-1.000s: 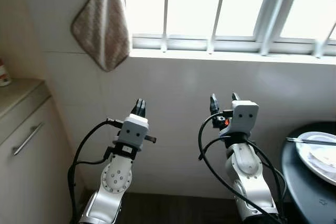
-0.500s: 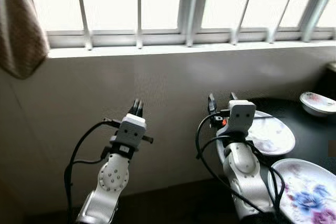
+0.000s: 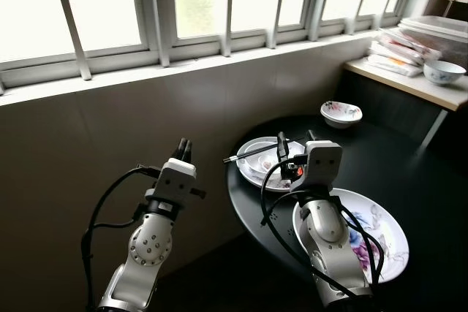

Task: Kitchen organization

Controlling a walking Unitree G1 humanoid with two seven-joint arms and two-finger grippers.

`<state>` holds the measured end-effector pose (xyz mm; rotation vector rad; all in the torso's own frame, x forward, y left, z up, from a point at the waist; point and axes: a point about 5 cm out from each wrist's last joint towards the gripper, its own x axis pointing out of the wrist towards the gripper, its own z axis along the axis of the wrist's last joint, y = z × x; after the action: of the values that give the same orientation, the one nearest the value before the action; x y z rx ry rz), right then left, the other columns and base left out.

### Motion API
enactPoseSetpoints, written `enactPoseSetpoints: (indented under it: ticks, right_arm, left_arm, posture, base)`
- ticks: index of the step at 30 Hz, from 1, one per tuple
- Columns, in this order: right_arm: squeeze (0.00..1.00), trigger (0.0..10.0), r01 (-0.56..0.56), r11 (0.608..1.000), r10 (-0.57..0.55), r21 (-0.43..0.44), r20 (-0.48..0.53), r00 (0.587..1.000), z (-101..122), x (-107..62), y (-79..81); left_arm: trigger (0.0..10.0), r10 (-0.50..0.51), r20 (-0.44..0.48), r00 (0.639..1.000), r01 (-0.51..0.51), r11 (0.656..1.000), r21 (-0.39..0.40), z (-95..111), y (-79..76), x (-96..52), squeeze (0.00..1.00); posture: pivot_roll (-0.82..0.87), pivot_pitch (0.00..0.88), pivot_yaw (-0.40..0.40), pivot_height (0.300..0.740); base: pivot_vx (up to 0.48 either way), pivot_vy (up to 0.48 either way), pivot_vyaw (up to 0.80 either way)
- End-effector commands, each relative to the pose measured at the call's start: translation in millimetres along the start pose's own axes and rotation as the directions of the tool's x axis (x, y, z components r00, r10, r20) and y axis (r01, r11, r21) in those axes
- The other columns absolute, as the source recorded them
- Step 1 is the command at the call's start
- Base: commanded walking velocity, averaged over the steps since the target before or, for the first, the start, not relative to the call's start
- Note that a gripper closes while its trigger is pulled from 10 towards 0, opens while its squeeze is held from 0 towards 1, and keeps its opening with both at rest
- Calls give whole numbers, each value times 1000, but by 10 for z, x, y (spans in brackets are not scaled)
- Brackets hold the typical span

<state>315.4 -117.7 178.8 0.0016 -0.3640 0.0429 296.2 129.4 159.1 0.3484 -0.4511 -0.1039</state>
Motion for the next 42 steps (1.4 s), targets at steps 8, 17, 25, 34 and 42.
enactPoseSetpoints:
  ticks: [8,17,25,34,42]
  right_arm:
    - [0,10000,18,1000,-18,-2,-9,1000,-14,-1,-31]
    - [0,10000,19,1000,-19,0,-21,1000,-38,0,-34]
    - [0,10000,26,1000,-25,8,-37,999,-66,-3,-44]
    - [0,10000,44,999,-43,11,-103,994,-171,-26,-70]
    - [0,10000,160,977,-115,139,-287,951,-429,-78,-198]
  left_arm:
    - [10000,-13,7,1000,13,1000,-3,14,-25,10,0]
    - [10000,-20,1,1000,20,1000,2,7,-47,10,0]
    - [10000,-20,1,1000,20,1000,3,1,-45,4,0]
    - [10000,-23,0,1000,23,1000,5,-1,-46,3,0]
    - [10000,-22,-12,1000,22,1000,10,-23,-40,-5,0]
  posture:
    - [25,0,1,740]
    - [25,0,-2,740]
    - [25,0,-1,740]
    - [23,0,3,740]
    - [24,0,2,740]
  base:
    - [0,0,-800]
    - [0,0,-800]
    - [0,0,-800]
    - [0,0,-690]
    - [0,0,0]
